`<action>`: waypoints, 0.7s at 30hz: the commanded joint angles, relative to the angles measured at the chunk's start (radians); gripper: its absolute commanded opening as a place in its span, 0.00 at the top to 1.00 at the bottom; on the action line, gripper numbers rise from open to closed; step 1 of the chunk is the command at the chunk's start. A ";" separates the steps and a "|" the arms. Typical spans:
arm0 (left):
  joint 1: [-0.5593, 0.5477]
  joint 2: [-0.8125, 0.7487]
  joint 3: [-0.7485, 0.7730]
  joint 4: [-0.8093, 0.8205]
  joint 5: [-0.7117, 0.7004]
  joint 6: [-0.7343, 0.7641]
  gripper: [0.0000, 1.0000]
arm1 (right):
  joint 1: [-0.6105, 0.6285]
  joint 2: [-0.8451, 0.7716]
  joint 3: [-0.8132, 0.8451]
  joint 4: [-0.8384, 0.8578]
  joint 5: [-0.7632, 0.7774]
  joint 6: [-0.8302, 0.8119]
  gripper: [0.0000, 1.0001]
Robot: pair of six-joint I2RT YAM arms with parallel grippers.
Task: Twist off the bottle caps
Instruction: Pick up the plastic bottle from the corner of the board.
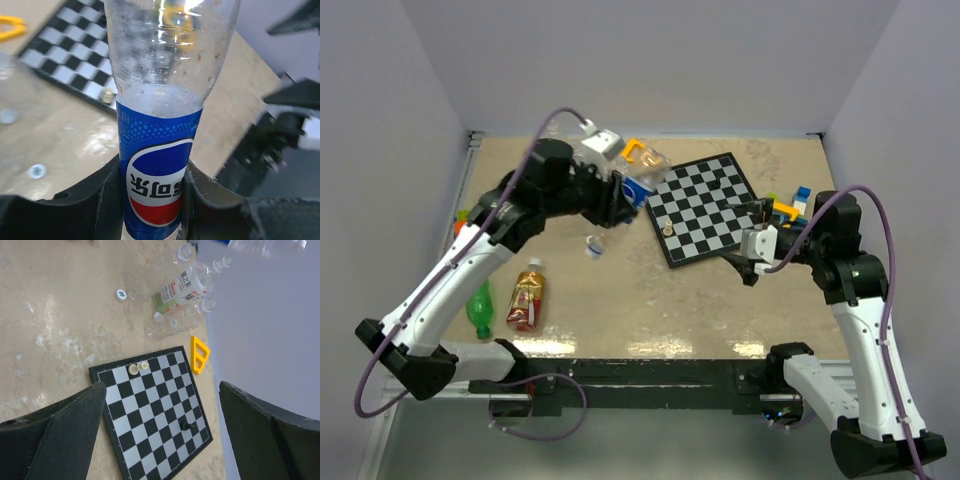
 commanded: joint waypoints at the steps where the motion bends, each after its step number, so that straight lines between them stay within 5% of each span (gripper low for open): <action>1: -0.172 0.057 -0.027 -0.013 0.090 -0.057 0.98 | -0.003 -0.001 0.089 -0.173 -0.027 -0.196 0.02; 8: -0.275 0.211 -0.030 0.020 0.218 -0.087 0.97 | -0.003 -0.019 0.147 -0.318 0.018 -0.455 0.02; 21: -0.337 0.434 0.125 -0.054 0.332 -0.055 0.97 | 0.182 0.042 0.024 -0.263 0.168 -0.446 0.02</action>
